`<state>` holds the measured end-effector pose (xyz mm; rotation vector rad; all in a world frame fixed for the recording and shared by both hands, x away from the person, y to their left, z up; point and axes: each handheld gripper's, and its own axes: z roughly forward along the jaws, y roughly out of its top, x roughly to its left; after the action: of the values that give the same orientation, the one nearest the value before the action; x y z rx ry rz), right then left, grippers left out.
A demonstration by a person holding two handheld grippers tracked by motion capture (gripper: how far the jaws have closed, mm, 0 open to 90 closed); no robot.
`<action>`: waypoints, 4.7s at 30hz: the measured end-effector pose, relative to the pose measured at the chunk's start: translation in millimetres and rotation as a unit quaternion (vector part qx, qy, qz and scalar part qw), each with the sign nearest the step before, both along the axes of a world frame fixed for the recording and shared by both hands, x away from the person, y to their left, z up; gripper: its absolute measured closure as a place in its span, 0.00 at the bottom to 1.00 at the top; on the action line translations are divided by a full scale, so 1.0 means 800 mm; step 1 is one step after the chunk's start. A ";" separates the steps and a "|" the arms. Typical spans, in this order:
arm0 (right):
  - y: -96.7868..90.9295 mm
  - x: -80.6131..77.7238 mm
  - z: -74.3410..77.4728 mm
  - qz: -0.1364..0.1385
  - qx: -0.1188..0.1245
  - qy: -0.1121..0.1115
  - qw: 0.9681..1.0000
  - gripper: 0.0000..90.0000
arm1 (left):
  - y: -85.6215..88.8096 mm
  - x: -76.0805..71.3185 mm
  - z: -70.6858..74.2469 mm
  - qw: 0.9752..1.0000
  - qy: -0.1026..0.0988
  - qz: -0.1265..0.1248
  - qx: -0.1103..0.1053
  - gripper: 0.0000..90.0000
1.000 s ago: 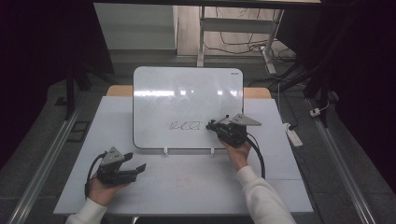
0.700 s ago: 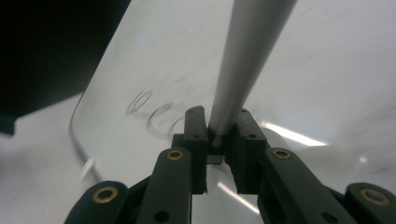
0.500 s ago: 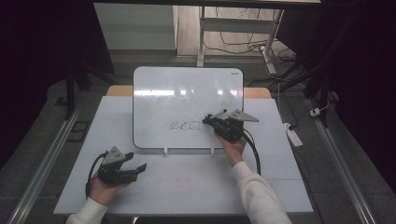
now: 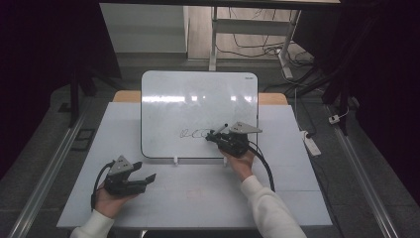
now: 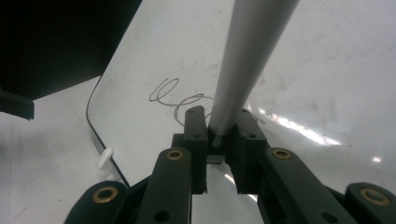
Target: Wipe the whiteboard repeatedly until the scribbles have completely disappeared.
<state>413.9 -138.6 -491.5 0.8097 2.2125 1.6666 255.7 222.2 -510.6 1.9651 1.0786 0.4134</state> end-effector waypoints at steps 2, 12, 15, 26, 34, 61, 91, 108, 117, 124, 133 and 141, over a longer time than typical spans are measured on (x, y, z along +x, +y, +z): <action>-0.013 0.006 0.006 -0.026 0.019 -0.002 0.999 0.87 | 0.001 -0.001 0.001 1.000 -0.002 -0.001 -0.001 0.33; -0.012 0.000 0.000 -0.018 0.016 0.004 1.000 0.87 | 0.000 -0.002 0.001 1.000 -0.004 -0.002 -0.002 0.33; -0.020 0.002 0.002 -0.030 0.027 0.006 0.999 0.87 | 0.001 -0.001 0.001 1.000 -0.003 -0.001 -0.003 0.33; -0.014 0.016 0.010 -0.042 0.054 0.000 0.998 0.87 | 0.000 0.000 0.001 1.000 -0.003 -0.003 -0.003 0.33; 0.013 0.002 -0.004 0.004 0.021 0.010 1.000 0.87 | -0.001 0.001 0.000 1.000 0.000 -0.004 -0.001 0.33; 0.013 0.015 0.009 -0.026 0.037 0.004 0.999 0.87 | -0.001 -0.001 0.001 1.000 -0.004 -0.004 -0.002 0.33; 0.066 0.005 0.000 0.014 0.014 0.007 1.000 0.87 | 0.001 0.002 0.001 1.000 -0.002 -0.004 -0.003 0.33; 0.085 0.011 0.004 0.003 0.026 -0.006 1.000 0.87 | 0.000 -0.001 0.002 1.000 -0.006 -0.002 -0.004 0.33; 0.106 0.004 -0.004 0.033 0.007 -0.001 0.999 0.87 | 0.001 -0.001 0.002 1.000 -0.006 -0.003 -0.005 0.33; 0.094 0.012 0.007 -0.002 0.024 -0.008 1.000 0.87 | 0.000 0.002 0.001 1.000 -0.004 -0.004 -0.003 0.33; 0.103 0.014 0.010 -0.002 0.016 -0.023 1.000 0.87 | 0.001 -0.001 0.002 1.000 -0.006 -0.002 -0.005 0.33; 0.111 0.002 0.001 0.031 -0.014 -0.017 0.999 0.87 | 0.002 -0.001 0.002 1.000 -0.007 -0.003 -0.006 0.33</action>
<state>415.4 -49.4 -490.7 0.7085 2.2547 1.6599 254.8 224.2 -508.8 1.9521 1.0638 0.4173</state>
